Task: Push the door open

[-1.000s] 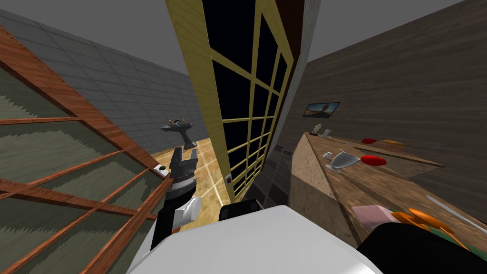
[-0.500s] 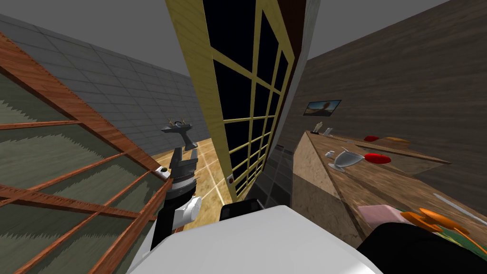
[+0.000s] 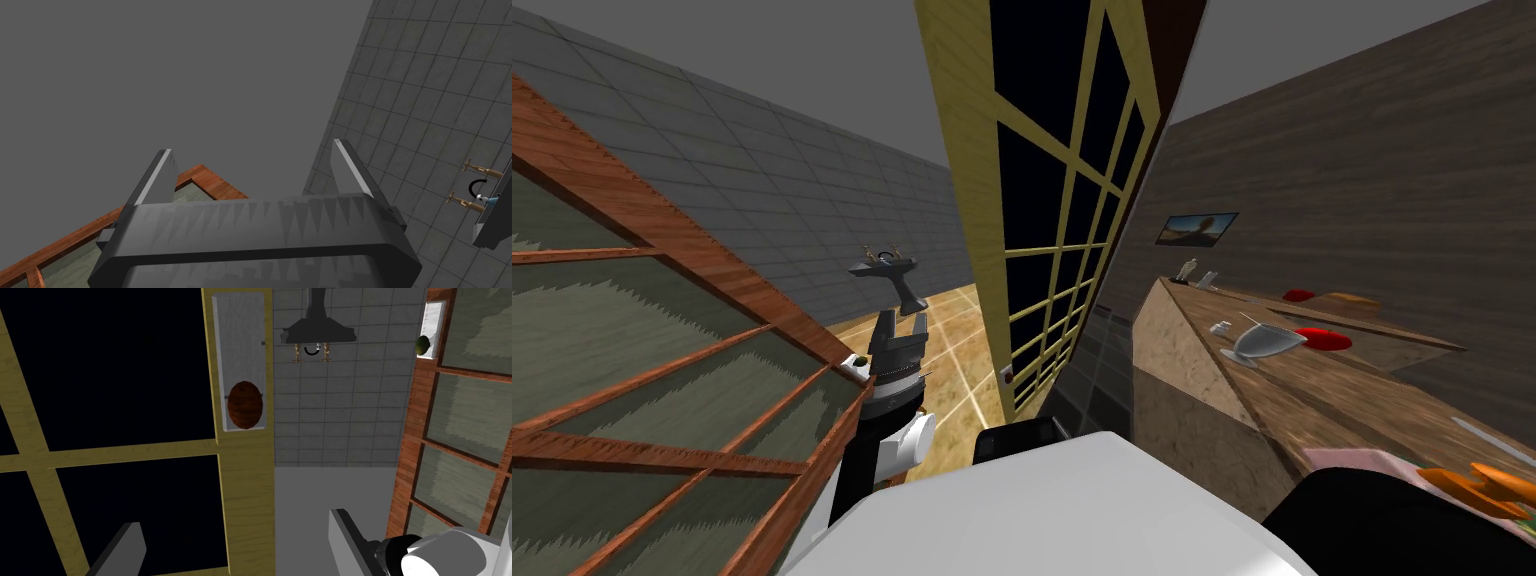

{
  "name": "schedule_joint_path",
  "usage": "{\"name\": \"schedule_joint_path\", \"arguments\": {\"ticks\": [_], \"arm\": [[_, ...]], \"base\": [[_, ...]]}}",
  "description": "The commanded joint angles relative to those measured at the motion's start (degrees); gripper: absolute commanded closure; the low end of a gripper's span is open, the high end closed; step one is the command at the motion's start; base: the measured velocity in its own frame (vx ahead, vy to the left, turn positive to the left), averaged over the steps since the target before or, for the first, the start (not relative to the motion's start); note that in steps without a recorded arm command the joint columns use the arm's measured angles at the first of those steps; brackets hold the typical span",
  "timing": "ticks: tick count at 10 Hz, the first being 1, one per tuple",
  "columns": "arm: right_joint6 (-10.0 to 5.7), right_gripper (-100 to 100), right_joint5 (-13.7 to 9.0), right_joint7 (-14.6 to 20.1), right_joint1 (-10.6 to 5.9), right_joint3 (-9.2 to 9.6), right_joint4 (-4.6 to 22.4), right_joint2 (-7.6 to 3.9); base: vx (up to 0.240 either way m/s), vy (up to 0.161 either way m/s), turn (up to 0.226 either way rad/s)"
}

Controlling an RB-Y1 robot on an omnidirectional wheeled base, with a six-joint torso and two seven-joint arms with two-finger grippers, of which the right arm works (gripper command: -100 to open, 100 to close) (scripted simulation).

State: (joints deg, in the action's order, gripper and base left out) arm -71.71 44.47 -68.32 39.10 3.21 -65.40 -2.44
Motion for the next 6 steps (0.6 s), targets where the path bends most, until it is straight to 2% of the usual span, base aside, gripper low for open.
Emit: {"name": "schedule_joint_path", "arguments": {"ticks": [1,6], "arm": [[0.86,-100,0.01,0.25,-0.25,0.07,-0.44,-0.29],[3.04,-100,0.01,0.75,-1.19,0.23,-1.25,0.07]], "base": [[0.159,0.11,0.019],[0.164,0.122,0.027]]}}
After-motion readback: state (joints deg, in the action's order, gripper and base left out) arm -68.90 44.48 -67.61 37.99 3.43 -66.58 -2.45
